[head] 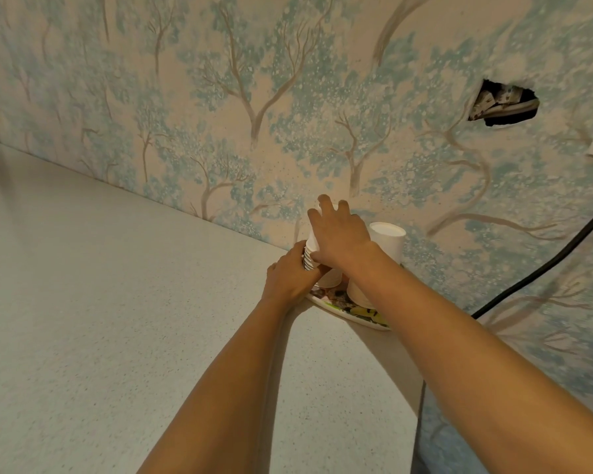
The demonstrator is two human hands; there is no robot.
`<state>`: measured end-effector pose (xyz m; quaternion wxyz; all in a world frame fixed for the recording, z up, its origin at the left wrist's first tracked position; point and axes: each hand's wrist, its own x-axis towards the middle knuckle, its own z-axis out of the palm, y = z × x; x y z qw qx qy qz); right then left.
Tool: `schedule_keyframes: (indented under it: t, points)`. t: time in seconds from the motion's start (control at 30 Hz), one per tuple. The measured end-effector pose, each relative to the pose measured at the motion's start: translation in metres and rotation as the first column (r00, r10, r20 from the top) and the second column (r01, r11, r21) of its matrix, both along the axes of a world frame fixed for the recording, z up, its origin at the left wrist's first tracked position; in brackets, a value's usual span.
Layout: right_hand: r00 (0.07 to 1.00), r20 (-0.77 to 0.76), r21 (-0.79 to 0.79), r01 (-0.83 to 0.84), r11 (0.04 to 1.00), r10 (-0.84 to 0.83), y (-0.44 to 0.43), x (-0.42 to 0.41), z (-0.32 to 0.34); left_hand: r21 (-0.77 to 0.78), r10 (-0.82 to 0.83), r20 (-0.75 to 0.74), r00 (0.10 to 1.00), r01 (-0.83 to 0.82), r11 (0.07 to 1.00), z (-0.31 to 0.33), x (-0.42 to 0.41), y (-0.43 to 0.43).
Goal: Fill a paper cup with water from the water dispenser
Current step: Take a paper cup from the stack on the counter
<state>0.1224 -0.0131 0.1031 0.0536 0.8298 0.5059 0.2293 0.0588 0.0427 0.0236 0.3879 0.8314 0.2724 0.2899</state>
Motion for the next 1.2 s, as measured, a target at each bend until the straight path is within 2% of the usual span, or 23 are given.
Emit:
schedule_keyframes:
  t: [0.37,0.67,1.1,1.2]
  points:
    - [1.000,0.017,-0.046,0.009,0.999,-0.008,0.003,0.002,0.001,-0.051,0.017,-0.001,1.000,-0.017,0.999,0.003,-0.003,-0.001]
    - [0.985,0.169,-0.002,0.016,1.000,-0.015,0.007,0.005,-0.013,-0.054,0.015,-0.033,0.999,-0.016,0.998,0.004,-0.004,-0.001]
    - [0.969,0.244,0.032,0.020,0.999,-0.027,0.011,0.010,-0.022,0.001,0.031,-0.048,0.998,-0.031,1.000,-0.003,0.000,0.005]
    - [0.937,0.339,0.071,0.063,0.995,-0.083,0.011,0.012,-0.022,0.019,0.033,-0.041,0.999,-0.032,0.999,-0.004,0.001,0.006]
